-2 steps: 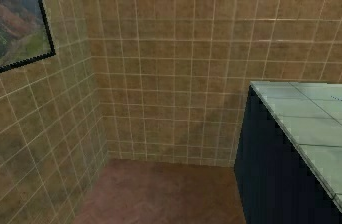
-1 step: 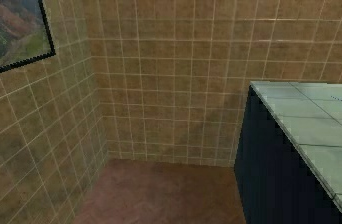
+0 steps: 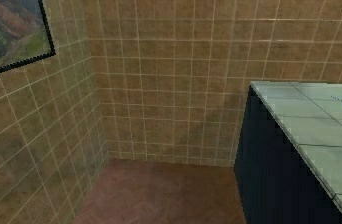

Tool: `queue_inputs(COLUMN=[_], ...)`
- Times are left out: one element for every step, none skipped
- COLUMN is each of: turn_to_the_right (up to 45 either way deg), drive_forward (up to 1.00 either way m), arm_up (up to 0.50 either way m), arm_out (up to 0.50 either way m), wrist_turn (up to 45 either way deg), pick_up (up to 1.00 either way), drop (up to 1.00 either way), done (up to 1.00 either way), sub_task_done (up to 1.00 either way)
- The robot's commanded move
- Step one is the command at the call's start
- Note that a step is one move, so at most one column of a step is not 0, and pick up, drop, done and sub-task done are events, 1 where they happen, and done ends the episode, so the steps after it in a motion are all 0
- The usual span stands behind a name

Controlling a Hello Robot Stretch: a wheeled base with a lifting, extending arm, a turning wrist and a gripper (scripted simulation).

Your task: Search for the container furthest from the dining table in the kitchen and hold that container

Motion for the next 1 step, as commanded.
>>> queue_inputs(turn_to_the_right=[0.0], drive_forward=[0.0], arm_up=[0.0], arm_out=[0.0], wrist_turn=[0.0], pick_up=[0.0], drop=[0.0], done=[1.0], sub_task_done=[0.0])
